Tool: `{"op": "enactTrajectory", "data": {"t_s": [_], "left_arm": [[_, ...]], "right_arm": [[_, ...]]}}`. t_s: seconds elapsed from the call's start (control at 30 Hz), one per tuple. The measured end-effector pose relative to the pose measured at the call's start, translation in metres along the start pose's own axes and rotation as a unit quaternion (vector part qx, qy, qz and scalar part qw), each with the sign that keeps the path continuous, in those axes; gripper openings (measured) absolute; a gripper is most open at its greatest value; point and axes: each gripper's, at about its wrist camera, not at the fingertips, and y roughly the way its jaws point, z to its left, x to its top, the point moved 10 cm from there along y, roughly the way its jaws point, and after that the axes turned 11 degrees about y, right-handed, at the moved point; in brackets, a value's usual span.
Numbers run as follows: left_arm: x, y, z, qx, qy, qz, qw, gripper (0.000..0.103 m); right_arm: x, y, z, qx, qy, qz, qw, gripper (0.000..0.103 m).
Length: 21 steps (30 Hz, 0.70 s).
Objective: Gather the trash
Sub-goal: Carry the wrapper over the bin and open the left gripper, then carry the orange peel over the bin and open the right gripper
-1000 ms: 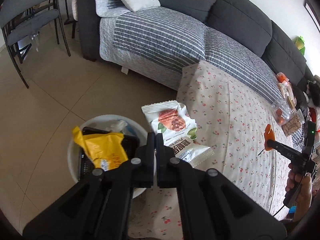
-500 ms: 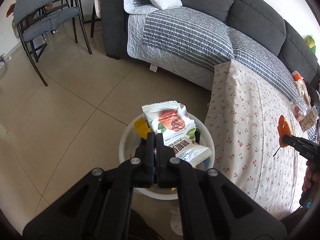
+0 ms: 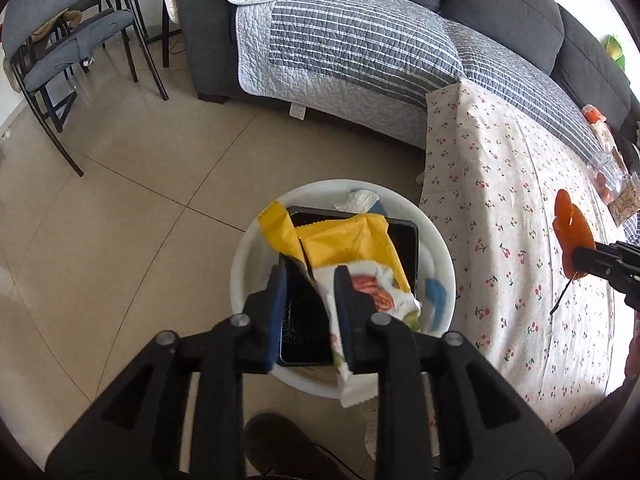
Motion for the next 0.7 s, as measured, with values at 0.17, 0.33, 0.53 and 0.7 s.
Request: {"op": "enactTrajectory", "data": {"t_s": [0.17,0.33,0.53,0.7], "left_arm": [[-0.003,-0.014,0.017,0.003,-0.035,-0.003,0.9994,0.062],[-0.013,-0.027,0.042,0.025,-0.076,0.008,0.9968,0.083],[-0.033,-0.031,0.070,0.050,-0.112,0.038,0.9918,0.095],[-0.045,-0.027,0.079,0.070,-0.109,0.055,0.9901,0.099]], "right_arm": [[-0.012,0.016,0.030,0.025,-0.002,0.025,0.999,0.017],[-0.020,0.031,0.071,0.073,0.009,0.053,0.996,0.017],[-0.022,0.058,0.114,0.082,0.000,0.075,0.994,0.018],[-0.022,0.087,0.120,0.058,0.013,0.088,0.994,0.023]]}}
